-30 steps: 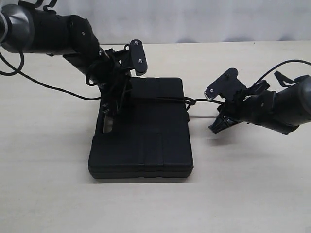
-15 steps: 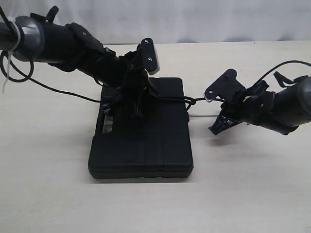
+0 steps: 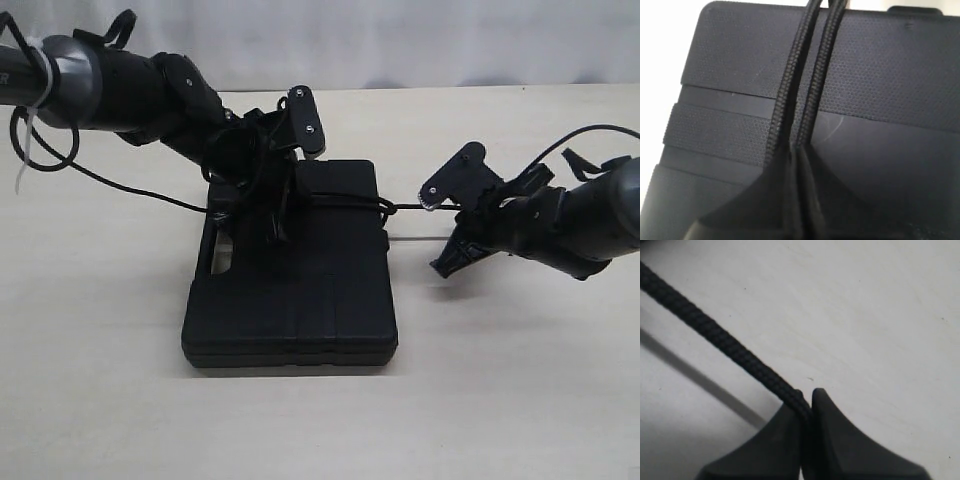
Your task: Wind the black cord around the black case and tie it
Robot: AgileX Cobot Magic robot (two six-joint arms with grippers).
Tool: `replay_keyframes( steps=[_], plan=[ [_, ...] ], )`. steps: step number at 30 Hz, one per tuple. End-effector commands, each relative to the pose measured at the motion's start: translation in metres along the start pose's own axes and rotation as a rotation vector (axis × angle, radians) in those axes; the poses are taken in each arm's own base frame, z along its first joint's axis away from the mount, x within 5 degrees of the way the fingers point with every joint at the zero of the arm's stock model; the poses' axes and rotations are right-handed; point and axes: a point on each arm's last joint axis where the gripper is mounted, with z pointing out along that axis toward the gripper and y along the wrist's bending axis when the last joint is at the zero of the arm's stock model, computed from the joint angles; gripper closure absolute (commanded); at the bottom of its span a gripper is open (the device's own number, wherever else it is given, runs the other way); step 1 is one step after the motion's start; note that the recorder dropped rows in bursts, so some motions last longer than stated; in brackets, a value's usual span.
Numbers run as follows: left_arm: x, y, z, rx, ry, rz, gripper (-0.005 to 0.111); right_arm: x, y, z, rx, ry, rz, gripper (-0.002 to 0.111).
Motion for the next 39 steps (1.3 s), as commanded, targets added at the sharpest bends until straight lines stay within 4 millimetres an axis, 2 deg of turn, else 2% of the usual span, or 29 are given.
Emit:
replay_keyframes(
  steps=[1,7,17,23,31,35,39],
  plan=[
    [0.013,0.001,0.004,-0.001,0.062,0.022,0.107,0.007,-0.01,0.0,0.055,0.031,0.04,0.104],
    [0.014,0.0,0.004,0.015,0.072,0.034,0.107,0.031,-0.029,0.002,0.089,0.098,0.097,0.104],
    [0.014,-0.001,0.004,0.022,0.072,0.032,0.107,0.029,-0.03,0.0,0.087,0.087,0.074,0.104],
    [0.005,0.001,-0.009,0.011,0.043,0.012,0.107,0.016,-0.046,-0.018,0.159,0.036,0.202,0.104],
    [-0.009,0.002,-0.029,-0.003,-0.018,-0.027,0.107,-0.005,-0.057,-0.051,0.194,-0.075,0.263,0.104],
    [-0.008,0.0,-0.029,0.012,-0.011,-0.019,0.107,-0.017,-0.058,-0.065,0.183,-0.151,0.312,0.104],
    [-0.008,0.0,-0.029,0.012,-0.01,-0.017,0.107,-0.038,-0.051,-0.082,0.138,-0.278,0.306,0.104]
  ],
)
